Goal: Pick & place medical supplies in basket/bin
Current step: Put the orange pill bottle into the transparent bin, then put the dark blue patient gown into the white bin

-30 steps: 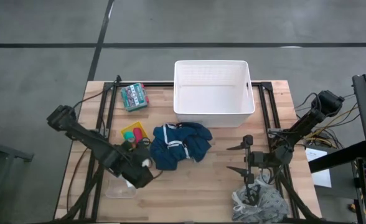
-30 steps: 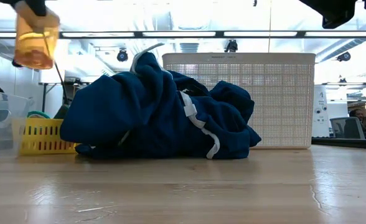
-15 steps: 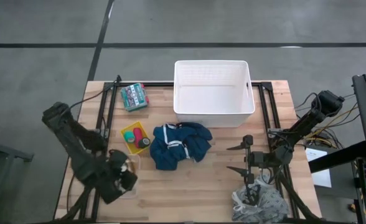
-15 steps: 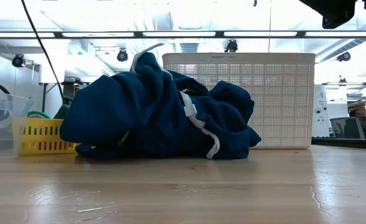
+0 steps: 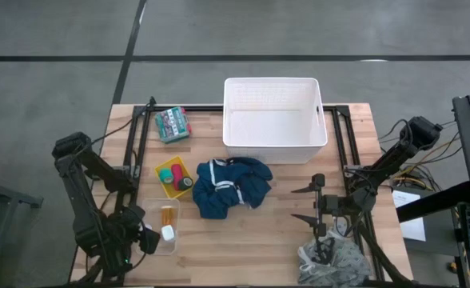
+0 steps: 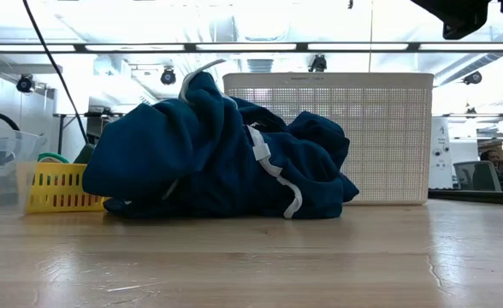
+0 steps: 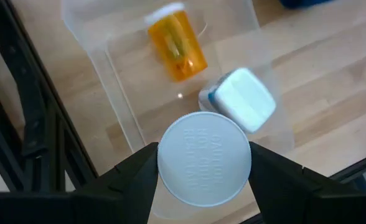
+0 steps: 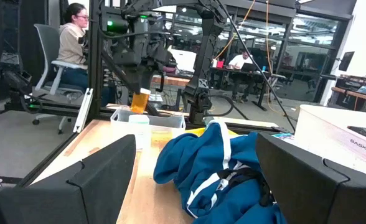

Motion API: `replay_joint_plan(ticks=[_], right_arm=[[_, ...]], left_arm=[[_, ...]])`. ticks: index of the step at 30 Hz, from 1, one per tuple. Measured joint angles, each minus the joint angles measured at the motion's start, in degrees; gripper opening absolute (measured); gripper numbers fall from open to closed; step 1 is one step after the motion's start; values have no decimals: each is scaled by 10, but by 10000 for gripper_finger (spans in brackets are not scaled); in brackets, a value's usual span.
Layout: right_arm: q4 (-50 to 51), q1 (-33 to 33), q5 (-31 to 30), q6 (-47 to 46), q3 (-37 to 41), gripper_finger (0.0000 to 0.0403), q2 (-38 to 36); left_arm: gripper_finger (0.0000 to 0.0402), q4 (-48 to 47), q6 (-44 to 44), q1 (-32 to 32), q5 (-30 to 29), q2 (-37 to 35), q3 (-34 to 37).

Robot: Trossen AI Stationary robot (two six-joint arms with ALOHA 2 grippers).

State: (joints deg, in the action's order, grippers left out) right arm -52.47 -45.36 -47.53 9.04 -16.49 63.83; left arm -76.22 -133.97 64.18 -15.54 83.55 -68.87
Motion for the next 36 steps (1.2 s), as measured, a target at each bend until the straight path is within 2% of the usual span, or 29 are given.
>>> replay_joint_plan(ticks=[21, 36], right_arm=[[0, 0, 0, 1, 0, 327, 0], [0, 0, 0, 1, 0, 327, 0]], left_arm=[[234, 205, 6, 0, 12, 1, 154], [303, 227, 4, 0, 17, 0, 172]])
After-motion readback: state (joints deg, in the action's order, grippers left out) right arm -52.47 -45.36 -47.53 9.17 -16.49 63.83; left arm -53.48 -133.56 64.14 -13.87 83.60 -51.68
